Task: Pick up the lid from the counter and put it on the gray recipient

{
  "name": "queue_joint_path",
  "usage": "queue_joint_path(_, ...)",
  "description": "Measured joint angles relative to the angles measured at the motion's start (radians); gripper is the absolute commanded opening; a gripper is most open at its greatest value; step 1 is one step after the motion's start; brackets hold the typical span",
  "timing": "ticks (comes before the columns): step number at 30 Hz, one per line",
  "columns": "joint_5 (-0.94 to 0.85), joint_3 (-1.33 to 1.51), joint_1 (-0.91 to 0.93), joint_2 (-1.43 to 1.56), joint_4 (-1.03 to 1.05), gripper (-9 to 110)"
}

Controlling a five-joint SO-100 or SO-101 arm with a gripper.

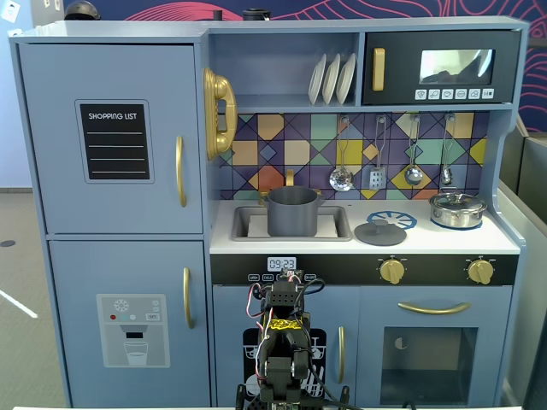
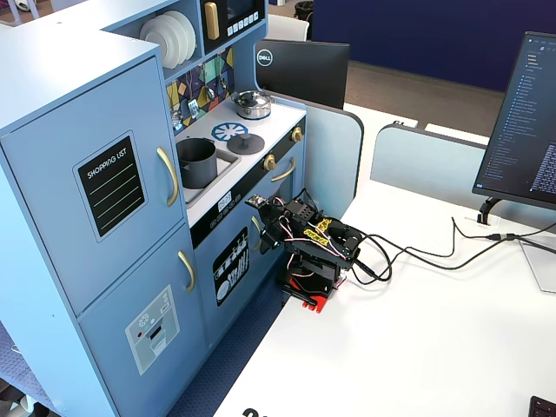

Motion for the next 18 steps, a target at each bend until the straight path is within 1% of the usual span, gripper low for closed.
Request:
queue_joint_path(5,-0.006,-0.055,0.048,-0.008,-0.041,0)
queue_joint_path(10,0.003,-0.261,0.158,-0.083,-0.287,0)
queue_joint_path(14,-0.031,-0.422,0.236,-0.160,-0.443,0)
queue_joint_path(18,-0.031,-0.508,0.310,-0.212,-0.627,0)
